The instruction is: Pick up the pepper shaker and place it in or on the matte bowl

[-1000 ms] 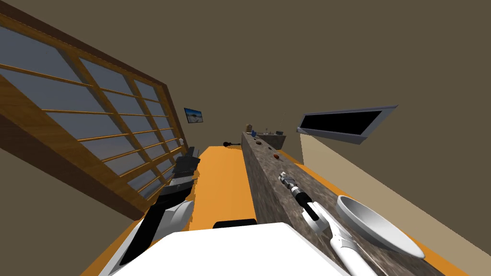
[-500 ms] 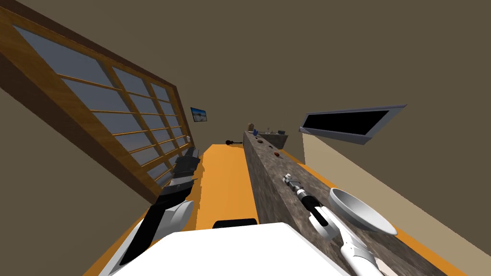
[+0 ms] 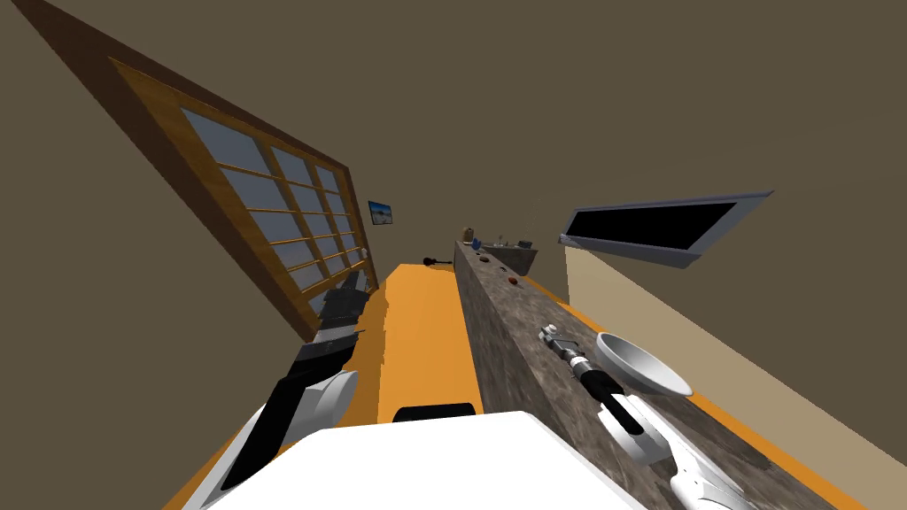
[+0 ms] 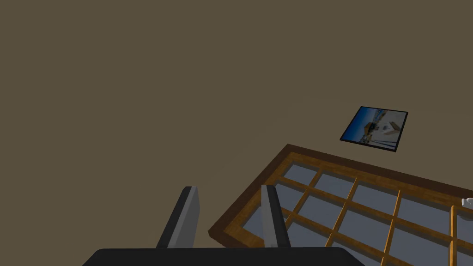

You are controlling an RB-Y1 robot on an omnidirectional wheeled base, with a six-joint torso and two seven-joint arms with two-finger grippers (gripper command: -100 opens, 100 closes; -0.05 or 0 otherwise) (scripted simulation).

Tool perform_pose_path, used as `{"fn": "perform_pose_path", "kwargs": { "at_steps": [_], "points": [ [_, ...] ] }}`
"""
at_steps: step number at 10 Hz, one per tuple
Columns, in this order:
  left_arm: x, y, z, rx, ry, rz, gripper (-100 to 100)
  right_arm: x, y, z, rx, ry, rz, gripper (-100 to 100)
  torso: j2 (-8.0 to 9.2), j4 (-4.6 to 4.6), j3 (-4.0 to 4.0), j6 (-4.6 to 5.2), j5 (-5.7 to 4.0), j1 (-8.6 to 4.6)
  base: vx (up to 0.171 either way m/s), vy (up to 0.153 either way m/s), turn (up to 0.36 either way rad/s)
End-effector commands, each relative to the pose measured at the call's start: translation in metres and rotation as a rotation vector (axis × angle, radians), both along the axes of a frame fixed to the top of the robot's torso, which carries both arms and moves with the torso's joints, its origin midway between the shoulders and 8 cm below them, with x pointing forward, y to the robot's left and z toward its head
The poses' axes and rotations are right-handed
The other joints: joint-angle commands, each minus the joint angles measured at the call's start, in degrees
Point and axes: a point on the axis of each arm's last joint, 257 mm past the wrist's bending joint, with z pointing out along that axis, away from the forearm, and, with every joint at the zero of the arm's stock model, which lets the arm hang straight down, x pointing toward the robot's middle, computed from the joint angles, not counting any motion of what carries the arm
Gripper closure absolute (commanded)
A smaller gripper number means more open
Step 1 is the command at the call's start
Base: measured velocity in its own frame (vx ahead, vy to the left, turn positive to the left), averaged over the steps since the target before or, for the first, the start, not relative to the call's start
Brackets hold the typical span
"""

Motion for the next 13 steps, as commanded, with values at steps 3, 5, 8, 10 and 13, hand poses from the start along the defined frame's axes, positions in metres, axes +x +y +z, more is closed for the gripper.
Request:
{"fn": "perform_pose_path", "kwargs": {
  "at_steps": [3, 5, 8, 10, 13],
  "points": [
    [0.0, 0.0, 0.0, 0.0, 0.0, 0.0, 0, -0.027, -0.052, 0.025, -0.059, -0.01, -0.066, 100, 0.05, 0.03, 0.04, -0.01, 0.04, 0.06, -0.232, 0.043, 0.123],
    [0.0, 0.0, 0.0, 0.0, 0.0, 0.0, 0, -0.041, -0.078, 0.041, -0.089, -0.017, -0.102, 100, -0.02, 0.01, 0.0, 0.04, 0.04, -0.05, -0.205, 0.038, 0.106],
    [0.0, 0.0, 0.0, 0.0, 0.0, 0.0, 0, -0.06, -0.112, 0.065, -0.125, -0.029, -0.151, 100, -0.12, 0.01, -0.04, -0.06, 0.02, -0.11, -0.194, 0.015, 0.119],
    [0.0, 0.0, 0.0, 0.0, 0.0, 0.0, 0, -0.074, -0.139, 0.083, -0.141, -0.041, -0.192, 100, -0.24, -0.01, -0.11, -0.04, 0.0, -0.26, -0.16, -0.039, 0.146],
    [0.0, 0.0, 0.0, 0.0, 0.0, 0.0, 0, -0.084, -0.164, 0.096, -0.127, -0.053, -0.238, 100, -0.48, -0.06, -0.24, -0.1, -0.15, -0.62, -0.111, -0.079, 0.131]
  ]
}}
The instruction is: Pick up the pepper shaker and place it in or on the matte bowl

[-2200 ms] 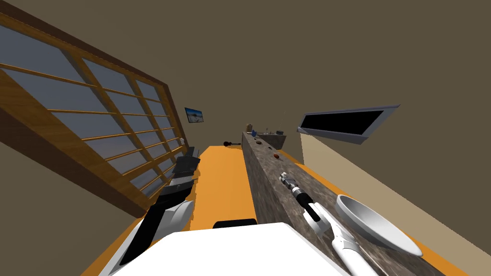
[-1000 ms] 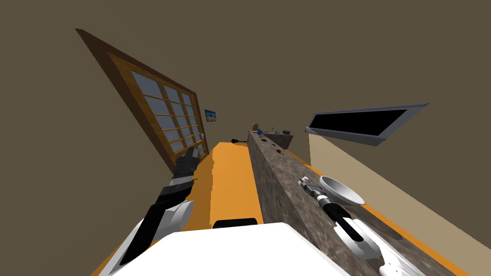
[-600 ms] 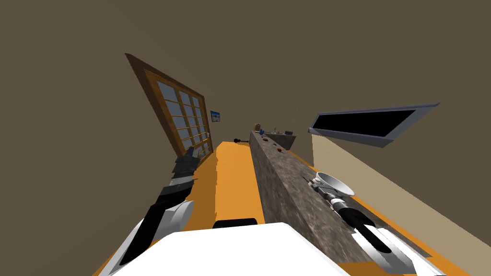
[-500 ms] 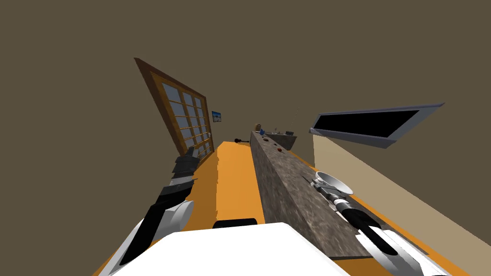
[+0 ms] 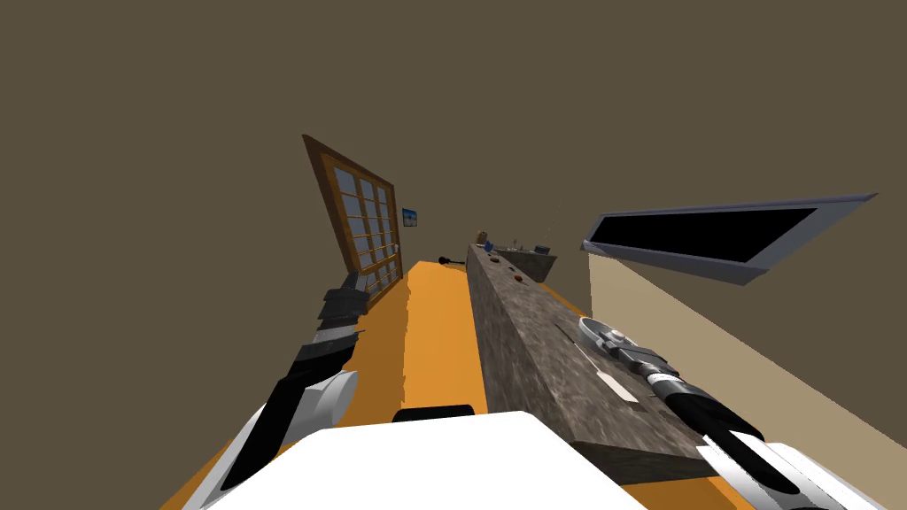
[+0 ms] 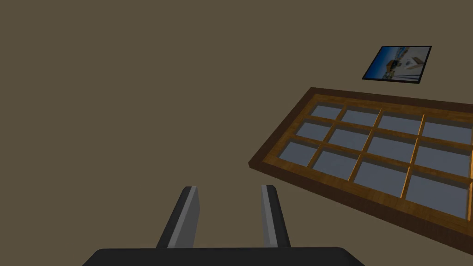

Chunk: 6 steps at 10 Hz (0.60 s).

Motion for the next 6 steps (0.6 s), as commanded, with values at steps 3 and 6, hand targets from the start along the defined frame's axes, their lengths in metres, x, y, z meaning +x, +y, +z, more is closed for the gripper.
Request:
{"fn": "perform_pose_path", "kwargs": {
  "at_steps": [3, 6],
  "points": [
    [0.0, 0.0, 0.0, 0.0, 0.0, 0.0, 0, -0.005, -0.022, 0.006, 0.047, -0.023, -0.045, 100, -0.32, -0.07, -0.19, -0.1, -0.09, -0.31, -0.018, -0.13, 0.124],
    [0.0, 0.0, 0.0, 0.0, 0.0, 0.0, 0, -0.007, -0.034, 0.005, 0.087, -0.038, -0.074, 100, -0.5, -0.11, -0.29, -0.13, -0.15, -0.24, 0.007, -0.103, 0.076]
  ]
}}
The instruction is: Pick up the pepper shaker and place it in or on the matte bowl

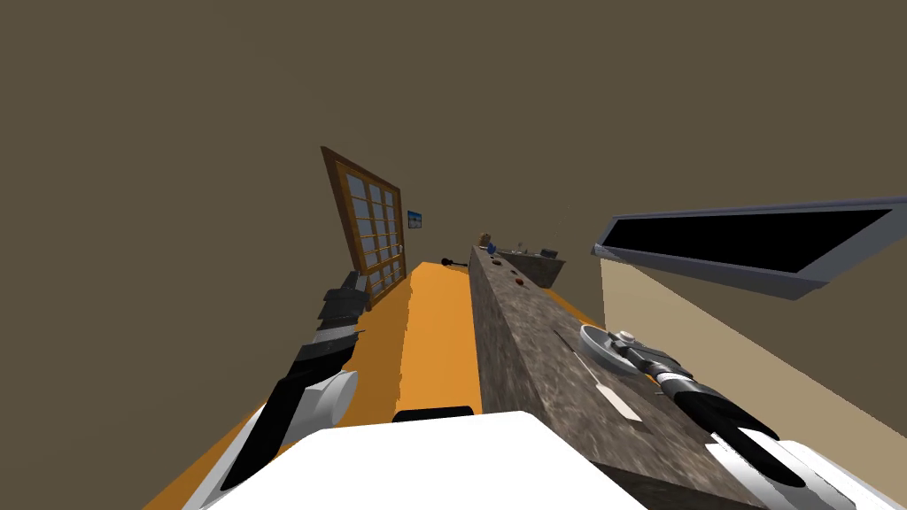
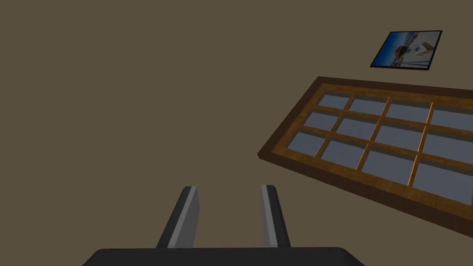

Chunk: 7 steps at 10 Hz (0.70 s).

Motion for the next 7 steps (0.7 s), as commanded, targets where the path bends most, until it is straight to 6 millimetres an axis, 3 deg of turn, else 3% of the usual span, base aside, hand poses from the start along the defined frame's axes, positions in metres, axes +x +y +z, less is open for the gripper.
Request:
{"fn": "perform_pose_path", "kwargs": {
  "at_steps": [1, 5, 7],
  "points": [
    [0.0, 0.0, 0.0, 0.0, 0.0, 0.0, 0, -0.001, -0.006, 0.0, 0.025, -0.011, -0.016, 100, 0.0, 0.0, 0.0, 0.0, 0.0, 0.0, -0.004, -0.106, 0.08],
    [0.0, 0.0, 0.0, 0.0, 0.0, 0.0, 0, -0.006, -0.023, -0.001, 0.076, -0.035, -0.059, 100, 0.12, 0.04, 0.08, 0.02, -0.05, -0.06, -0.019, -0.101, 0.076],
    [0.0, 0.0, 0.0, 0.0, 0.0, 0.0, 0, -0.006, -0.023, 0.0, 0.076, -0.035, -0.06, 100, 0.11, 0.05, 0.08, 0.05, -0.04, 0.06, -0.007, -0.051, 0.018]
  ]
}}
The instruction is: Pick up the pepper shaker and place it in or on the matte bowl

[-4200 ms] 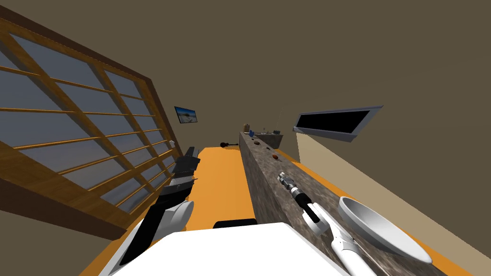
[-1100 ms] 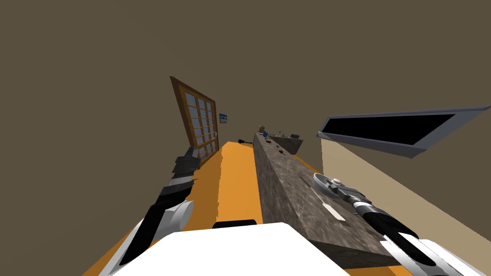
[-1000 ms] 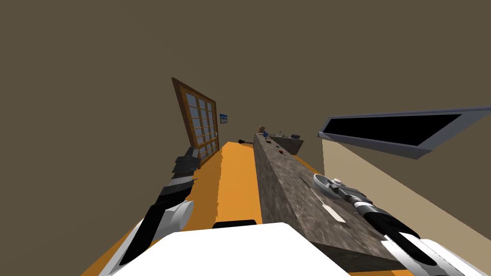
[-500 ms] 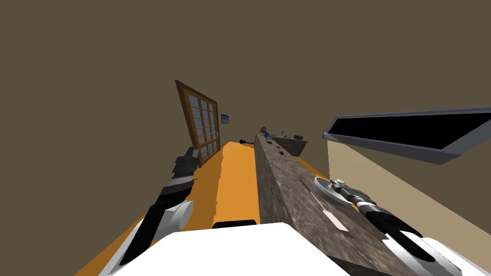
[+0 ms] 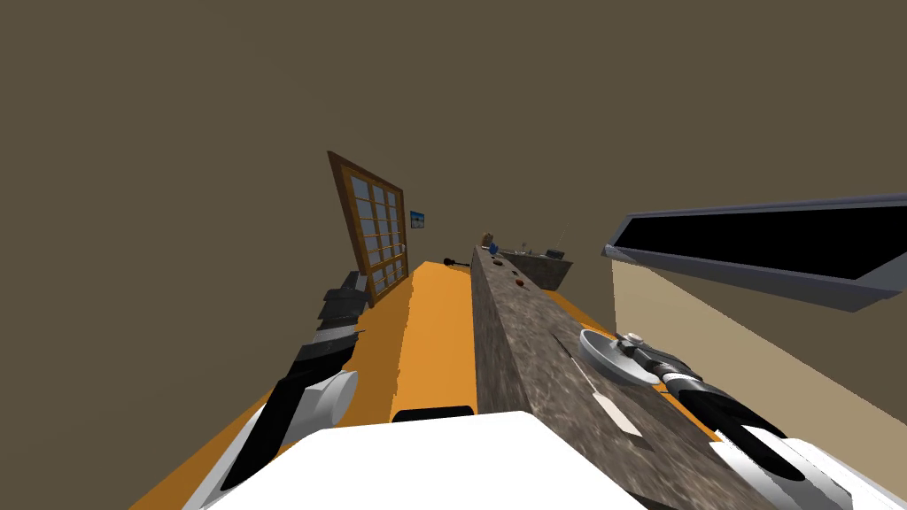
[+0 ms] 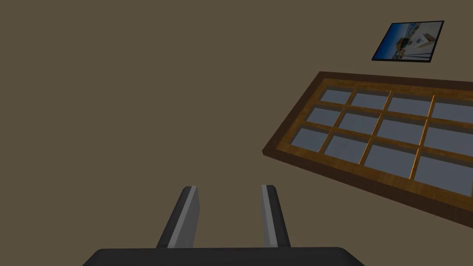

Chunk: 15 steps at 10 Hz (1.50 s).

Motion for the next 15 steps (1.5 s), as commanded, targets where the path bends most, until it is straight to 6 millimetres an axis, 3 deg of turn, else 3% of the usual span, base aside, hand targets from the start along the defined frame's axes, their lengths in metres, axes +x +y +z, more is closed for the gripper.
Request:
{"fn": "perform_pose_path", "kwargs": {
  "at_steps": [1, 5, 6, 7, 14, 15],
  "points": [
    [0.0, 0.0, 0.0, 0.0, 0.0, 0.0, 0, 0.0, 0.0, 0.0, 0.0, 0.0, 0.0, -100, 0.0, 0.0, 0.0, 0.0, 0.0, 0.0, -0.001, -0.008, -0.001],
    [0.0, 0.0, 0.0, 0.0, 0.0, 0.0, 0, 0.0, 0.0, 0.0, 0.0, 0.0, 0.0, -100, -0.02, -0.01, -0.01, -0.01, 0.06, 0.19, 0.0, 0.0, 0.0],
    [0.0, 0.0, 0.0, 0.0, 0.0, 0.0, 0, 0.0, 0.0, 0.0, 0.0, 0.0, 0.0, 0, -0.02, -0.01, -0.01, -0.01, 0.06, 0.2, 0.0, 0.0, 0.0],
    [0.0, 0.0, 0.0, 0.0, 0.0, 0.0, 0, 0.0, -0.007, 0.015, -0.004, -0.002, -0.002, -100, -0.02, -0.01, -0.01, -0.01, 0.06, 0.2, -0.009, 0.028, 0.01],
    [0.0, 0.0, 0.0, 0.0, 0.0, 0.0, 0, 0.004, -0.028, 0.074, -0.019, -0.012, -0.003, -100, 0.04, 0.01, 0.02, 0.0, 0.12, 0.42, -0.013, 0.045, 0.005],
    [0.0, 0.0, 0.0, 0.0, 0.0, 0.0, 0, 0.002, -0.027, 0.068, -0.019, -0.011, -0.004, -100, 0.04, 0.01, 0.02, -0.01, 0.11, 0.39, -0.008, 0.017, -0.002]
  ]
}}
